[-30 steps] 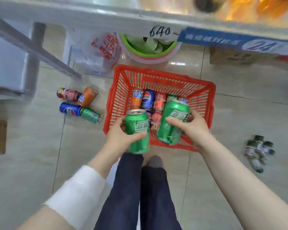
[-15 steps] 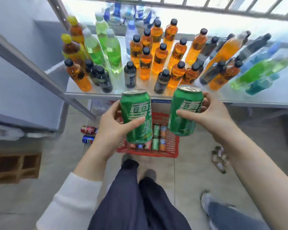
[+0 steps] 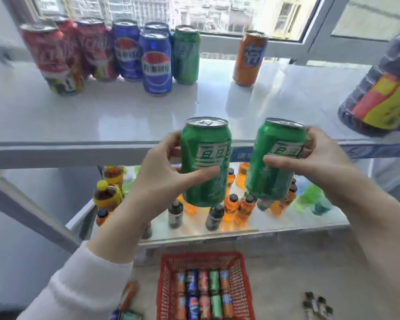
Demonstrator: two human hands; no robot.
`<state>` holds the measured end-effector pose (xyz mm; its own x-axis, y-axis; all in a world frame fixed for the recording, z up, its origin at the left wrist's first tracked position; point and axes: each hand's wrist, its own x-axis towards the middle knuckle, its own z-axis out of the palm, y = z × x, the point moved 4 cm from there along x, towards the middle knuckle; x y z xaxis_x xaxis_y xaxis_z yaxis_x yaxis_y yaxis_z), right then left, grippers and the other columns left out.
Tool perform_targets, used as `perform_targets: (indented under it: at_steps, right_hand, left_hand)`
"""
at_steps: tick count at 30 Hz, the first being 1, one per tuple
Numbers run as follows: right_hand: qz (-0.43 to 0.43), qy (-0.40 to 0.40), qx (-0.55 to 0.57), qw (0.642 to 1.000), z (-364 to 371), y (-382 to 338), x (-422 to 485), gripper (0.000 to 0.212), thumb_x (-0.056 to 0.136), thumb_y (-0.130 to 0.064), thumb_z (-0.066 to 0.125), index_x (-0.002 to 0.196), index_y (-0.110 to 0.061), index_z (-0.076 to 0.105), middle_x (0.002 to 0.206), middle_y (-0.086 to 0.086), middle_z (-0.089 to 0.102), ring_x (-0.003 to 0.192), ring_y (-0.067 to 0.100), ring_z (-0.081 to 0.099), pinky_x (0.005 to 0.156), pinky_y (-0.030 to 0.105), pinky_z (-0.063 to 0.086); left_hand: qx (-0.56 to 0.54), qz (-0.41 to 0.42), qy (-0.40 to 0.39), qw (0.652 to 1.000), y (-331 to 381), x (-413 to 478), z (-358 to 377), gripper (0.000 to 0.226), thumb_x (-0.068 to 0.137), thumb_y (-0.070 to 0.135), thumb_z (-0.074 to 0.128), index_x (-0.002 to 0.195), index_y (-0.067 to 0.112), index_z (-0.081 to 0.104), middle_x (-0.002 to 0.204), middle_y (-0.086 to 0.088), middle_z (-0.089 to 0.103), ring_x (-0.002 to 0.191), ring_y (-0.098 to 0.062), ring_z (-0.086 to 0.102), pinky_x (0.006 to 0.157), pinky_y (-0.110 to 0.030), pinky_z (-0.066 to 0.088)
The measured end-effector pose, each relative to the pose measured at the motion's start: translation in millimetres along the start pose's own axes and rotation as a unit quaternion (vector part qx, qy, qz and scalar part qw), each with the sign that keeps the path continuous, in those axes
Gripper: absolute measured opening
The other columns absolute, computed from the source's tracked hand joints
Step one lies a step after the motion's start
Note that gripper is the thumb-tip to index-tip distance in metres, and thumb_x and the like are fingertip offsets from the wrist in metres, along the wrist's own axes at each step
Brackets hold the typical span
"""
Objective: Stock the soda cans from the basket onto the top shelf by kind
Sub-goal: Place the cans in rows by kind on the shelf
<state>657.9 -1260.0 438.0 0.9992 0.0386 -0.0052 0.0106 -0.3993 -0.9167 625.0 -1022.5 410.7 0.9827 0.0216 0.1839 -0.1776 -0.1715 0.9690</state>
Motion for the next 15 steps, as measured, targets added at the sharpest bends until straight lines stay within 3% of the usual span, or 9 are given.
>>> perform_targets:
  at_steps: [2, 3, 7, 11, 15]
  right_hand:
    - [-0.028, 0.002, -0.004, 1.0, -7.5, -21.5, 21.3, 0.068, 0.045, -0.029, 0.083, 0.104, -0.031, 0.05, 0.099, -0.003, 0.067, 0.079, 0.003, 0.067, 0.064, 0.023, 0.054]
    - [-0.042, 0.0, -0.01, 0.999, -10.2, -32.1, 32.0, 0.068, 0.046, -0.026, 0.083, 0.105, -0.034, 0.05, 0.101, -0.004, 0.066, 0.082, 0.005, 0.067, 0.065, 0.022, 0.054]
    - [-0.09, 0.003, -0.056, 0.994, -17.3, -75.5, 85.1, 0.071, 0.054, -0.017, 0.085, 0.113, -0.026, 0.047, 0.098, -0.006, 0.061, 0.089, 0.011, 0.063, 0.072, 0.029, 0.052]
    - [-0.116, 0.008, -0.135, 0.984, -9.8, -108.8, 149.2, 0.082, 0.05, -0.029, 0.089, 0.115, -0.019, 0.041, 0.113, 0.004, 0.056, 0.104, 0.023, 0.056, 0.087, 0.043, 0.052]
    - [-0.124, 0.013, -0.22, 0.967, 12.3, -128.3, 207.0, 0.086, 0.053, -0.036, 0.087, 0.121, -0.013, 0.039, 0.114, 0.006, 0.05, 0.107, 0.024, 0.05, 0.092, 0.04, 0.048]
  left_hand:
    - [0.01, 0.02, 0.0, 1.0, 11.3, 19.8, -4.0, 0.058, 0.045, 0.048, 0.076, 0.098, 0.031, 0.059, 0.097, 0.008, 0.068, 0.098, -0.01, 0.063, 0.074, -0.017, 0.052]
    - [0.017, 0.028, -0.001, 0.999, 15.6, 29.2, -5.4, 0.059, 0.046, 0.047, 0.077, 0.1, 0.031, 0.059, 0.098, 0.008, 0.068, 0.099, -0.011, 0.062, 0.076, -0.019, 0.053]
    - [0.05, 0.045, 0.005, 0.998, 28.2, 63.6, -9.3, 0.07, 0.052, 0.033, 0.086, 0.114, 0.026, 0.055, 0.104, 0.008, 0.066, 0.102, -0.009, 0.059, 0.078, -0.022, 0.054]
    - [0.074, 0.048, 0.027, 0.996, 32.2, 98.1, -12.0, 0.065, 0.062, 0.024, 0.082, 0.119, 0.022, 0.051, 0.107, 0.007, 0.063, 0.103, -0.007, 0.057, 0.078, -0.017, 0.05]
    - [0.099, 0.043, 0.043, 0.993, 27.3, 127.4, -14.0, 0.066, 0.06, 0.025, 0.082, 0.118, 0.023, 0.05, 0.106, 0.008, 0.062, 0.102, -0.007, 0.056, 0.081, -0.02, 0.049]
